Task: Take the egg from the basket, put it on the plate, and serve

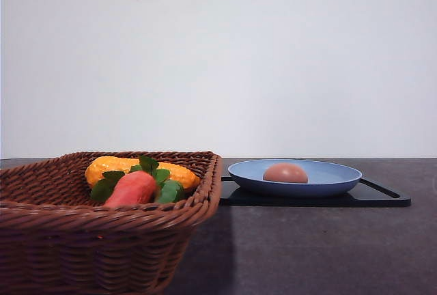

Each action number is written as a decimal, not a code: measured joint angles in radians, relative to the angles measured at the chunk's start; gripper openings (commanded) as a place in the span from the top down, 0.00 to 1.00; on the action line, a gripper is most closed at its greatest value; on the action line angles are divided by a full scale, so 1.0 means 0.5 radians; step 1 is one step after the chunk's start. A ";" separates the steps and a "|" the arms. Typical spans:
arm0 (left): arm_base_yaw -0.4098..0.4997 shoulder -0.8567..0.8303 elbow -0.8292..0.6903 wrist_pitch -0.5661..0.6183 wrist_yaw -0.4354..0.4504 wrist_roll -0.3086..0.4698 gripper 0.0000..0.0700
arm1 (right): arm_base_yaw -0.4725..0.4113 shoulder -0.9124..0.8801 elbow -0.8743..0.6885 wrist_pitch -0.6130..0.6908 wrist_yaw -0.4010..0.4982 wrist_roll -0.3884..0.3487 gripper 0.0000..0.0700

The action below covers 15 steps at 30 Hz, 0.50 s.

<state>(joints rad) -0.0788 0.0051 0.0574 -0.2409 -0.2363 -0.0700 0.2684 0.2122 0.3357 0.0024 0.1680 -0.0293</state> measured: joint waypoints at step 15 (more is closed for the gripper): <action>0.000 0.000 -0.001 0.002 0.000 0.000 1.00 | -0.390 -0.323 -0.641 -0.006 -0.597 -0.001 1.00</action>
<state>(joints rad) -0.0788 0.0051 0.0570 -0.2400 -0.2363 -0.0700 0.0734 0.0509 0.0154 -0.0006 -0.1304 -0.0298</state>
